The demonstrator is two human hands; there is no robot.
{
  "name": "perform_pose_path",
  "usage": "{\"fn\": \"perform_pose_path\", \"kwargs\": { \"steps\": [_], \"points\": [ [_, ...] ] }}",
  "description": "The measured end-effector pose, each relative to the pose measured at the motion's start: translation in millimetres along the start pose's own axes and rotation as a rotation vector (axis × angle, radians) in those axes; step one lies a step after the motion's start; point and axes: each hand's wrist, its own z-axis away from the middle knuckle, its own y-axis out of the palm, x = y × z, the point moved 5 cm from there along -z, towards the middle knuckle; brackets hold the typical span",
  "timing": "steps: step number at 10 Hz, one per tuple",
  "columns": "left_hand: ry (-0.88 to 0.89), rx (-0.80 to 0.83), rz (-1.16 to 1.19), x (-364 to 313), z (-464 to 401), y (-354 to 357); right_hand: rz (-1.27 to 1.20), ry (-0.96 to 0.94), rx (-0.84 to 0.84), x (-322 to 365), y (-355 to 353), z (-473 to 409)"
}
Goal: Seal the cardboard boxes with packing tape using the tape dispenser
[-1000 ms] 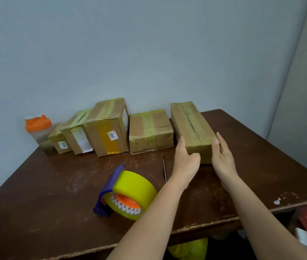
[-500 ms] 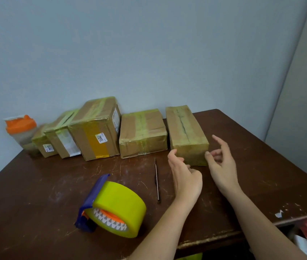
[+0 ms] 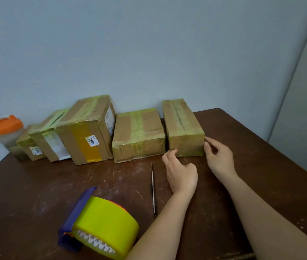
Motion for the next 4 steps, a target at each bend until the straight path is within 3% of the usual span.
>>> {"fn": "perform_pose_path", "kwargs": {
  "steps": [3,4],
  "points": [
    [-0.007,-0.03,-0.001,0.5,-10.7,8.3,0.368,0.117,-0.07,-5.0,14.8,-17.0],
    [-0.065,-0.053,0.0,3.4,-11.9,4.6,0.154,0.167,-0.125,-9.5,14.6,-17.3]
  ]
}}
